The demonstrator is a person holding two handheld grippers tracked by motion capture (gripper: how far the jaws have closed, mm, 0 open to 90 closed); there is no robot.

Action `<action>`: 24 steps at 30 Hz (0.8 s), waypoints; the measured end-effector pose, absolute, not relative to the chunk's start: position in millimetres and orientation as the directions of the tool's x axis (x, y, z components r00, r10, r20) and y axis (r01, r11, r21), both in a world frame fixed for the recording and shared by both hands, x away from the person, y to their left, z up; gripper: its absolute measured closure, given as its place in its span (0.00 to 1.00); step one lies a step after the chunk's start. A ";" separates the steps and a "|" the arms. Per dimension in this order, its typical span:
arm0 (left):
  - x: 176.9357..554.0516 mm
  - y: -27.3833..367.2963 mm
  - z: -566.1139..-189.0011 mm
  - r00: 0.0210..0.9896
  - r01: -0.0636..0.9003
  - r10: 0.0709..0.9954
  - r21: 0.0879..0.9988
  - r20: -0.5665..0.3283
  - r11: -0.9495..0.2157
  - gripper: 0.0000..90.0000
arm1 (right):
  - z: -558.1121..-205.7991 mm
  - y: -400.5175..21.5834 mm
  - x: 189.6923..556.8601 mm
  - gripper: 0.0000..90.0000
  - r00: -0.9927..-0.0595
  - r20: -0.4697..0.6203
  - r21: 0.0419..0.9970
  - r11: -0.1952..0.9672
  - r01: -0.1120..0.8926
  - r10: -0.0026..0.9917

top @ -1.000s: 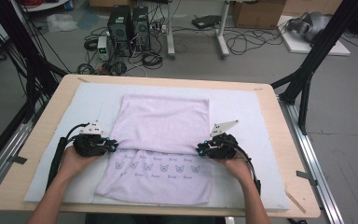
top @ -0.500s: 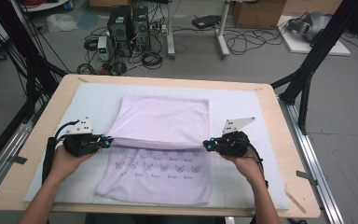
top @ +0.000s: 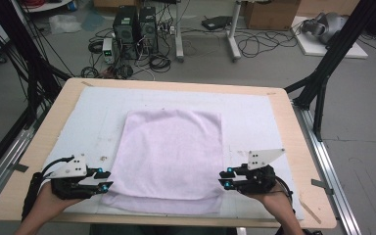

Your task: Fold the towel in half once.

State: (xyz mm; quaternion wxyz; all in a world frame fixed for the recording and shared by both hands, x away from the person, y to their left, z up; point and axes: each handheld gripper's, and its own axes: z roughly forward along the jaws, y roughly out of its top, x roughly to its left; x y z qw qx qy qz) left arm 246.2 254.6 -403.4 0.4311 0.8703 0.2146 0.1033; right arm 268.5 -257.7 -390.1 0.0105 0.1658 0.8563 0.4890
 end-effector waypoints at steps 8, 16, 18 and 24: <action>256.3 243.9 -430.4 0.905 0.312 0.423 0.750 -0.048 -0.584 0.80 | -424.2 -228.9 276.0 0.74 -0.950 0.149 0.757 0.587 0.288 0.273; 256.2 240.9 -439.3 0.902 0.326 0.429 0.737 -0.055 -0.592 0.96 | -443.3 -220.0 269.1 0.85 -0.953 0.162 0.718 0.632 0.291 0.254; 254.8 240.8 -437.4 0.901 0.317 0.431 0.738 -0.038 -0.596 0.98 | -442.3 -220.4 270.1 0.97 -0.956 0.166 0.720 0.632 0.286 0.243; 247.4 250.4 -417.1 0.894 0.286 0.449 0.775 -0.004 -0.563 0.99 | -422.6 -225.1 267.2 0.99 -0.962 0.149 0.754 0.603 0.261 0.230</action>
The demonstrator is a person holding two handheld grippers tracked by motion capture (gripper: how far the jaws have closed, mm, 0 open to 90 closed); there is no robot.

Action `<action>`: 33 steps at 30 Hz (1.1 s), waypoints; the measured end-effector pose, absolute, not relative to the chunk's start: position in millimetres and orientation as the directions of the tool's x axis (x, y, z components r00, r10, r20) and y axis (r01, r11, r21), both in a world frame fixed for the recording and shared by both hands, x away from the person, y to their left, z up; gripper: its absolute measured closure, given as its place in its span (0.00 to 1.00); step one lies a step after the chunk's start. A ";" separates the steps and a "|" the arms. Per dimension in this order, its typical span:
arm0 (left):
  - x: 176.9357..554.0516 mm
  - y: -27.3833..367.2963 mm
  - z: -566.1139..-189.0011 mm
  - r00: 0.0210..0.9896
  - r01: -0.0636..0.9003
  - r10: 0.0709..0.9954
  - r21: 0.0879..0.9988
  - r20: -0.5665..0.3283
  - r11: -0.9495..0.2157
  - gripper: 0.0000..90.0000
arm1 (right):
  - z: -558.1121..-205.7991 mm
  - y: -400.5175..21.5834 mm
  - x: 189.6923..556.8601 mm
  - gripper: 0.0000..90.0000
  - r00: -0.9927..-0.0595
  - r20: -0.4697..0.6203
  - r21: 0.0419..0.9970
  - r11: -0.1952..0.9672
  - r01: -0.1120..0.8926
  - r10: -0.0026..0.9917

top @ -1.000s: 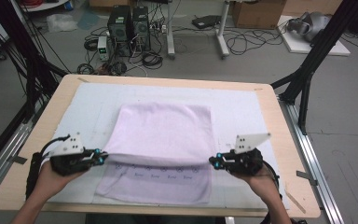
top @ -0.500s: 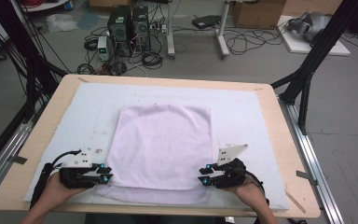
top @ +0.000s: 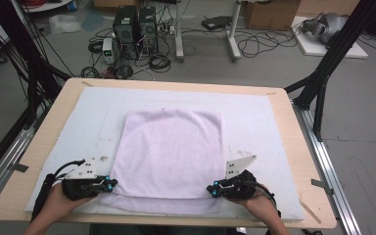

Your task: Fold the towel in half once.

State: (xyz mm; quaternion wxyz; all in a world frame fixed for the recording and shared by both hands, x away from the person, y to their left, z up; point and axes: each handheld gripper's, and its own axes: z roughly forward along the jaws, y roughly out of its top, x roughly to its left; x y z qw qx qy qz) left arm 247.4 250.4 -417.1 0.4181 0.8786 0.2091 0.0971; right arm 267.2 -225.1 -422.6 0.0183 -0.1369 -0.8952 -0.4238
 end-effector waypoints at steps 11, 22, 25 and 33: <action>215.1 256.7 -409.6 0.921 0.257 0.390 0.779 -0.017 -0.572 0.96 | -405.1 -224.2 239.2 0.96 -0.977 0.170 0.773 0.597 0.213 0.129; 228.9 247.8 -439.6 0.919 0.307 0.390 0.735 -0.064 -0.605 0.87 | -438.0 -224.4 249.6 0.86 -0.959 0.214 0.708 0.646 0.285 0.187; 227.2 247.8 -439.0 0.917 0.304 0.394 0.736 -0.055 -0.605 0.87 | -441.2 -222.6 246.2 0.84 -0.959 0.234 0.710 0.646 0.281 0.160; 235.0 250.3 -431.0 0.907 0.296 0.418 0.773 -0.045 -0.561 0.84 | -422.7 -237.0 258.0 0.79 -0.951 0.225 0.788 0.534 0.307 0.213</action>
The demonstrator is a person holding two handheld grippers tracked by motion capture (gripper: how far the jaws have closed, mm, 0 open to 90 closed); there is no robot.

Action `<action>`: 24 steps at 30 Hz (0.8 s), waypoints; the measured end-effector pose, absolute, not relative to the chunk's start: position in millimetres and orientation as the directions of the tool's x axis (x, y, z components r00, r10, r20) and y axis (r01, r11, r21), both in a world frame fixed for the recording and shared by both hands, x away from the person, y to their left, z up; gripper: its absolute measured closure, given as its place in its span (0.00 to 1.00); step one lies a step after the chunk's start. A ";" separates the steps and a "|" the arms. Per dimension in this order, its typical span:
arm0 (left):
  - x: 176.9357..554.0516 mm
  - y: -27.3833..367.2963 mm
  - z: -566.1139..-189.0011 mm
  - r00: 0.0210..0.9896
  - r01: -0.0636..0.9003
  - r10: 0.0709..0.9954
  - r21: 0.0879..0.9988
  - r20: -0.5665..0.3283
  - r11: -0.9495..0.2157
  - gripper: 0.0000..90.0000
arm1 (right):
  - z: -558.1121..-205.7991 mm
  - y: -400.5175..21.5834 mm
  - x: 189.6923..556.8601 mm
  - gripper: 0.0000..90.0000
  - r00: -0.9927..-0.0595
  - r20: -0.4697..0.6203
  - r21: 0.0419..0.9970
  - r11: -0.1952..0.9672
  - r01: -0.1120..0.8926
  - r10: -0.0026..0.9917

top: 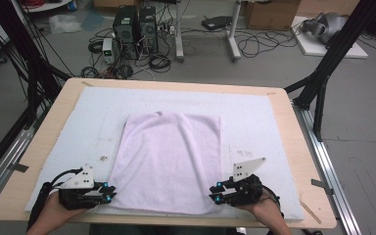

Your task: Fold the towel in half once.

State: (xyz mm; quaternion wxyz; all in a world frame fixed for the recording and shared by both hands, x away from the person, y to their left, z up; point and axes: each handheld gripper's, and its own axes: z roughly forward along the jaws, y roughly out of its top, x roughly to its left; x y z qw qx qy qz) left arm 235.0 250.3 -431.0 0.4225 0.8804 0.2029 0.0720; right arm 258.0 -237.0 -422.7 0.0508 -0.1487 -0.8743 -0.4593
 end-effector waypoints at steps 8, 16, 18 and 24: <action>233.7 250.2 -439.7 0.910 0.307 0.412 0.745 -0.047 -0.593 0.84 | -438.2 -232.8 252.7 0.82 -0.952 0.214 0.719 0.625 0.304 0.217; 242.4 253.0 -428.4 0.891 0.311 0.453 0.774 -0.035 -0.551 0.77 | -432.4 -237.9 254.5 0.78 -0.948 0.227 0.743 0.589 0.317 0.224; 248.1 252.9 -423.7 0.884 0.309 0.466 0.787 -0.030 -0.534 0.74 | -427.5 -240.1 260.9 0.76 -0.943 0.222 0.755 0.568 0.327 0.248; 274.7 253.8 -412.1 0.854 0.325 0.520 0.816 -0.035 -0.478 0.71 | -419.8 -242.2 286.8 0.69 -0.925 0.190 0.774 0.530 0.347 0.329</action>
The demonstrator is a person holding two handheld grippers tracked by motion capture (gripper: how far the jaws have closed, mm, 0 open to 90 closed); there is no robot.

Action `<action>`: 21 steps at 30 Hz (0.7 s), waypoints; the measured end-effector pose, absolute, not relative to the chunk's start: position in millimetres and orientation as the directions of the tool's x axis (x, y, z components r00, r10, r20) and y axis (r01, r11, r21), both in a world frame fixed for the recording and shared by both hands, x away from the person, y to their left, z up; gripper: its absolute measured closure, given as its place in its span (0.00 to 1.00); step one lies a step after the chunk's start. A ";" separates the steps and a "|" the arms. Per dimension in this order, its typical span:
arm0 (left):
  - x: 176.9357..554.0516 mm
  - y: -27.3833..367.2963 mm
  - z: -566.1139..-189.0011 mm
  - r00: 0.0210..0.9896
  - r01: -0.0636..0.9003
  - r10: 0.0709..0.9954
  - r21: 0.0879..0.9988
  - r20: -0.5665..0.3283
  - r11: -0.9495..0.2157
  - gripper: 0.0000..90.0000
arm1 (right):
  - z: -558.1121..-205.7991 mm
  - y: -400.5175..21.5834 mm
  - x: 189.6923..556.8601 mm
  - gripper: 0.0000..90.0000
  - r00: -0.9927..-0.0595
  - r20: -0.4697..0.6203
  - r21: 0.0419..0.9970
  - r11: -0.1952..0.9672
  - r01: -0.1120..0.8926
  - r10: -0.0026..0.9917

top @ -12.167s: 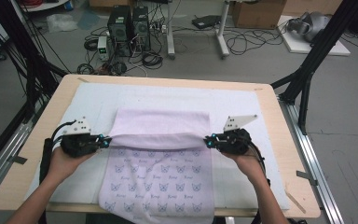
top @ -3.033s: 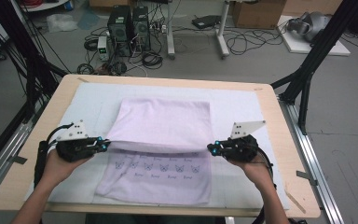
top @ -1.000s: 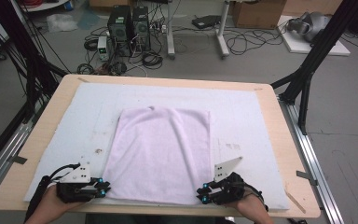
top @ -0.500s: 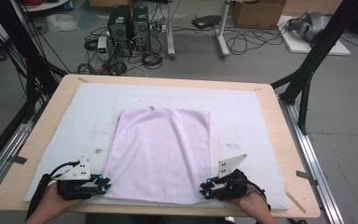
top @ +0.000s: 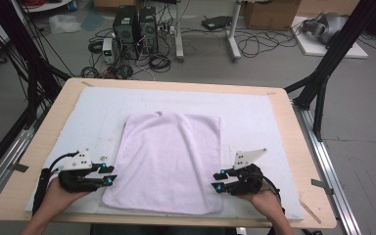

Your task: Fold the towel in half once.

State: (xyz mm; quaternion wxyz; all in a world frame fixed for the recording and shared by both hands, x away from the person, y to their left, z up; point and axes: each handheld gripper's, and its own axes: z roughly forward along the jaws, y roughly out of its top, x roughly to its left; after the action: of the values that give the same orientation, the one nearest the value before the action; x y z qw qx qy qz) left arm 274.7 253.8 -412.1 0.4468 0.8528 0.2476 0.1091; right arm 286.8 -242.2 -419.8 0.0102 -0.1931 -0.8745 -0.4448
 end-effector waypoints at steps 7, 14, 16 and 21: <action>327.5 247.6 -400.8 0.804 0.364 0.593 0.814 -0.029 -0.454 0.70 | -416.8 -240.1 332.3 0.59 -0.894 0.154 0.778 0.506 0.372 0.420; 380.0 244.7 -392.1 0.761 0.405 0.646 0.816 -0.050 -0.413 0.72 | -411.7 -243.4 384.8 0.55 -0.864 0.158 0.782 0.474 0.405 0.478; 396.3 243.2 -389.1 0.760 0.414 0.648 0.809 -0.054 -0.417 0.73 | -408.9 -244.4 399.2 0.55 -0.860 0.157 0.782 0.471 0.409 0.486; 437.5 241.2 -387.0 0.744 0.451 0.664 0.791 -0.077 -0.413 0.73 | -392.7 -241.4 431.3 0.55 -0.855 0.118 0.781 0.485 0.394 0.505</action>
State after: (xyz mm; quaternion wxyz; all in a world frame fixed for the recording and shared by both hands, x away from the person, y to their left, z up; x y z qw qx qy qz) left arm 437.5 241.2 -387.0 0.4251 0.8313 0.3355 0.1253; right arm 431.3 -241.4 -392.7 -0.0639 -0.2614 -0.8592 -0.4351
